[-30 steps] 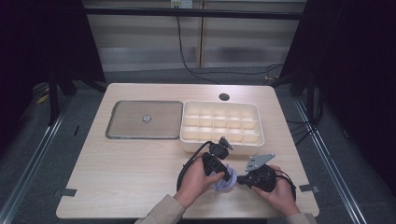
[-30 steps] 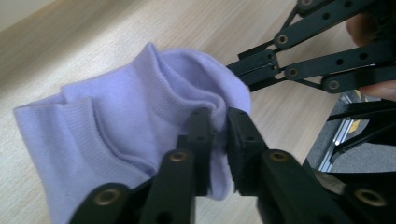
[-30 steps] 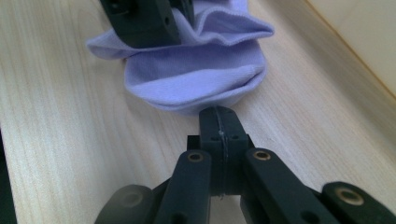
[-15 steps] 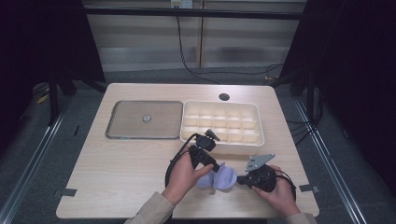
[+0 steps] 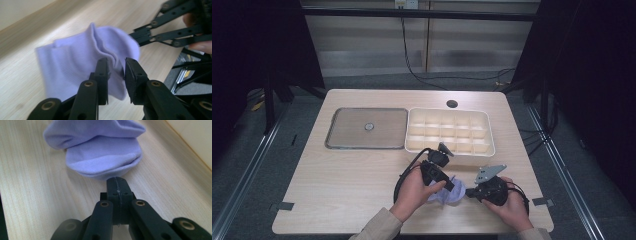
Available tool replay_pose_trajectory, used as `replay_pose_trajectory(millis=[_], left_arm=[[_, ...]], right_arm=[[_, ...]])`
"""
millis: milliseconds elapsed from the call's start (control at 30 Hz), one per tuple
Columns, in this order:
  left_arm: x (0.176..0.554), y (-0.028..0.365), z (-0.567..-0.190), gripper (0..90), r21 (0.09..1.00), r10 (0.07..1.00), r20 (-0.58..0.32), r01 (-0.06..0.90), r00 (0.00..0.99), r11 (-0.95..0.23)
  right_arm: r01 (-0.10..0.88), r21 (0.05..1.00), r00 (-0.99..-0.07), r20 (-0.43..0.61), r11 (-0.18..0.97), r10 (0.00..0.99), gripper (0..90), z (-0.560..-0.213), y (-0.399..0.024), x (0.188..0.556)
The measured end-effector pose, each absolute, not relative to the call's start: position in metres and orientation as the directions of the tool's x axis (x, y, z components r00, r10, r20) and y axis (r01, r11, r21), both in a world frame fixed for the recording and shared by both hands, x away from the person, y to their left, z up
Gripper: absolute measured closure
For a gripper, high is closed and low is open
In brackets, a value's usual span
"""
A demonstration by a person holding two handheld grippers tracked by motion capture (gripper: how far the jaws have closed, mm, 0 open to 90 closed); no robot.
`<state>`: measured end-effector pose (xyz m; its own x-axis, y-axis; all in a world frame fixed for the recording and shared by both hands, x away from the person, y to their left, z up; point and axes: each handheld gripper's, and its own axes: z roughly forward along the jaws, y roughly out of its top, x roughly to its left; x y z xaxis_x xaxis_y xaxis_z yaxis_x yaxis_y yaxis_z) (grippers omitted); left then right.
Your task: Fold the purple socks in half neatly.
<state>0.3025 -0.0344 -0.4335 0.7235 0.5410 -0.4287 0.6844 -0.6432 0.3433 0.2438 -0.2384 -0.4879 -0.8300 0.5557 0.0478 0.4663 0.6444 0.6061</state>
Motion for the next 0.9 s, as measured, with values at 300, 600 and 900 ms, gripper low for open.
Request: replay_pose_trajectory(millis=[300, 600, 900], left_arm=[[0.303, -0.038, -0.433, 70.5, 0.346, 0.531, -0.437, 0.68, 0.726, -0.646], [0.317, -0.011, -0.422, 70.4, 0.372, 0.612, -0.37, 0.715, 0.699, -0.592], [0.316, -0.022, -0.451, 67.6, 0.29, 0.654, -0.344, 0.739, 0.674, -0.609]], right_arm=[[0.464, 0.608, -0.831, 0.047, 0.645, 0.554, 90.0, -0.488, -0.238, 0.244], [0.462, 0.607, -0.833, 0.047, 0.647, 0.551, 90.0, -0.488, -0.237, 0.243], [0.469, 0.603, -0.83, 0.05, 0.645, 0.556, 90.0, -0.488, -0.238, 0.243]])
